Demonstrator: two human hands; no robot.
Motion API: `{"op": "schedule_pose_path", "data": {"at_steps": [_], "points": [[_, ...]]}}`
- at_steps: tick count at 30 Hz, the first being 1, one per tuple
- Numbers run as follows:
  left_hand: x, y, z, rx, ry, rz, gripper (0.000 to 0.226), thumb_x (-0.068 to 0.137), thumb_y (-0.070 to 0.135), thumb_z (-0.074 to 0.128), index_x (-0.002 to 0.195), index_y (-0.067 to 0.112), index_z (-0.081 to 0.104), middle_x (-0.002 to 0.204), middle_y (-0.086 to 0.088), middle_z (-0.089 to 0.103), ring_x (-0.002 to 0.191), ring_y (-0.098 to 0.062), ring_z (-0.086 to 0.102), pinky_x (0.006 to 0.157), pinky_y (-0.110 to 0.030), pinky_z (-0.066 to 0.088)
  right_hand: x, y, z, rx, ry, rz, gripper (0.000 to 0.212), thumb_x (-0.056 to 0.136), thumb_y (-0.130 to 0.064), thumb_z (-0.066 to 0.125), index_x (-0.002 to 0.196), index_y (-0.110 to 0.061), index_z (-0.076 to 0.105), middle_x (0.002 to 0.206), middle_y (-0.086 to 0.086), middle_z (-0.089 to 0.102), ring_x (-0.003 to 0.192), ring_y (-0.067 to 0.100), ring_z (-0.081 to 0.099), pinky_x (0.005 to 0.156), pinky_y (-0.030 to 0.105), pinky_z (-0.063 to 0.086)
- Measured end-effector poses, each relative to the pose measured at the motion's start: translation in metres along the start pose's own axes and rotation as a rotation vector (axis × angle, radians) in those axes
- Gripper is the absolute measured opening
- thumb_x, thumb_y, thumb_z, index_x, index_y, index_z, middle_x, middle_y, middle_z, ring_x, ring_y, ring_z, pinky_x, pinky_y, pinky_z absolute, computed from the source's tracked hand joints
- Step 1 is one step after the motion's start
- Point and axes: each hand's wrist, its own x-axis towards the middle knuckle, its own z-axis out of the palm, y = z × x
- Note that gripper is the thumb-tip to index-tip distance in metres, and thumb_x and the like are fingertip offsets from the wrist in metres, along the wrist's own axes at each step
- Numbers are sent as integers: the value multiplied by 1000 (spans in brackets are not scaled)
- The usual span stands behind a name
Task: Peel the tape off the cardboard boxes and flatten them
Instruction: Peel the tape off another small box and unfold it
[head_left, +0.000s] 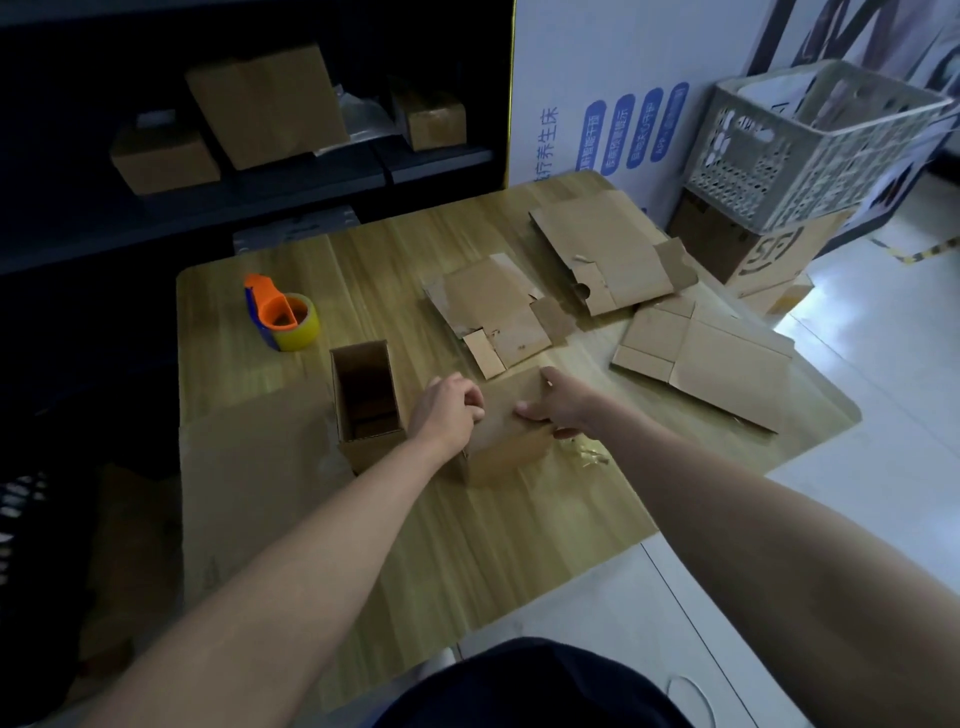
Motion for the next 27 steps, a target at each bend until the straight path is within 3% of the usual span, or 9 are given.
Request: {"op": "schedule_pose_path", "data": {"at_steps": [3,6,8,10,14,18,23,27], "points": [[1,-1,-1,-5,-16,8,10,86,17,66,78,20,62,100,2,58,102,-17,53,78,-27,41,0,-8,2,15,-8,2,75,82,-34,71,143,-21,29,122,4,42,93,20,53,56,28,54],[1,-5,-1,-33,-18,66,11,87,14,64,77,17,61,88,6,55,97,-17,52,75,-25,36,1,-10,2,-11,0,4,73,83,-33,70,143,-19,30,119,5,43,90,20,54,56,28,53],[-3,-10,-1,-88,6,109,4,88,14,63,89,18,65,92,7,56,98,-14,49,80,-24,36,3,-11,3,-24,9,-5,75,83,-33,70,144,-19,28,121,6,44,94,22,54,62,31,55],[-4,-13,2,-111,33,121,15,89,15,63,102,19,69,99,6,57,100,-11,46,86,-25,38,4,-11,3,-35,16,-17,75,83,-33,70,144,-19,28,123,7,44,97,24,53,65,32,56],[-4,-9,5,-107,81,115,10,88,15,64,80,20,68,93,6,58,97,-14,48,89,-31,41,3,-11,3,-22,14,-15,76,83,-32,70,144,-19,28,123,5,43,97,23,53,65,31,57],[0,-6,3,1,14,108,16,92,13,55,78,20,55,96,4,57,100,-16,46,91,-35,36,4,-11,6,-20,50,-10,72,86,-33,67,144,-17,28,113,3,42,92,21,53,70,34,58],[-11,5,-21,-754,-75,-15,23,98,4,41,80,16,48,74,-1,59,80,-14,55,77,-22,43,1,-9,-1,209,101,74,52,92,-30,58,136,-13,37,117,11,49,92,26,55,68,39,58],[-7,16,-43,-1412,-38,-209,24,99,1,36,80,13,45,65,-5,49,69,-21,53,72,-32,44,-3,-9,-15,473,76,108,35,94,-24,58,124,-9,46,125,13,46,104,30,49,74,47,57]]}}
